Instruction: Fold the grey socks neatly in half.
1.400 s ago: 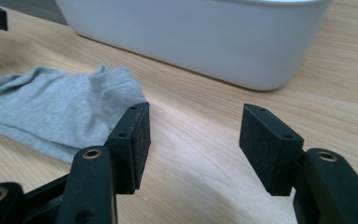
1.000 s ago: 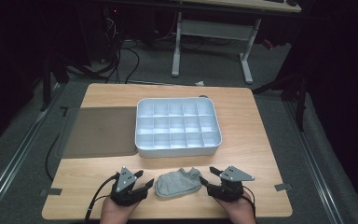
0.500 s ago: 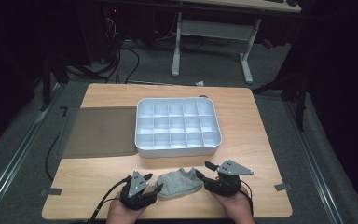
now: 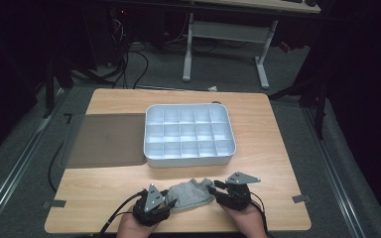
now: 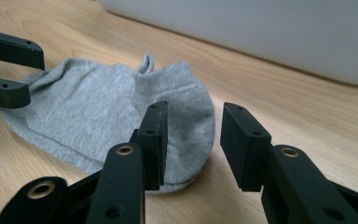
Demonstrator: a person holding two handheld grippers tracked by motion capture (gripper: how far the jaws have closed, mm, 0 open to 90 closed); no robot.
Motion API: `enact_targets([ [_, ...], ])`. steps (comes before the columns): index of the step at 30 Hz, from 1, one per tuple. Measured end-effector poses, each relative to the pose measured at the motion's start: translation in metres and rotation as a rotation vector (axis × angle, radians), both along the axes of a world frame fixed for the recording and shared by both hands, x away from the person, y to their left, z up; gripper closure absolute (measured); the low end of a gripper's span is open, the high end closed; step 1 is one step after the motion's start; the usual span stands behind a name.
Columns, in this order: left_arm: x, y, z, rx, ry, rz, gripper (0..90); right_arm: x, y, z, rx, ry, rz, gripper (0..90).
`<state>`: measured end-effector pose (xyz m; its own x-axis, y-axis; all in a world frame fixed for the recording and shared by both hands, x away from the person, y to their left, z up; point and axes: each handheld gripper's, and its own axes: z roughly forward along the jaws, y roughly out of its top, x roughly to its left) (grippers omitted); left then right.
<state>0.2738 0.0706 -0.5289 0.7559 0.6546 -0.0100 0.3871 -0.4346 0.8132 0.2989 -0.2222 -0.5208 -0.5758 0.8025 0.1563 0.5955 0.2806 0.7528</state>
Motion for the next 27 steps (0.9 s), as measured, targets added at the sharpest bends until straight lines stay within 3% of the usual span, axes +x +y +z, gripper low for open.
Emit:
enact_targets([
  [12, -0.0004, -0.0038, -0.0034, 0.038, 0.0, -0.004, 55.3, 0.0047, 0.0034, -0.0076, -0.027, 0.045, 0.001, 63.9],
  [18, 0.0008, -0.0033, -0.004, 0.057, 0.007, -0.001, 56.5, 0.0031, 0.0047, -0.0084, -0.026, 0.04, 0.02, 70.7],
  [23, 0.0026, -0.001, -0.0039, 0.058, 0.021, 0.009, 56.8, 0.002, 0.0048, -0.0086, -0.007, 0.059, 0.04, 83.2],
  [27, 0.0034, 0.0005, -0.0038, 0.056, 0.028, 0.015, 57.3, 0.0007, 0.004, -0.0075, -0.007, 0.042, 0.043, 86.3],
])
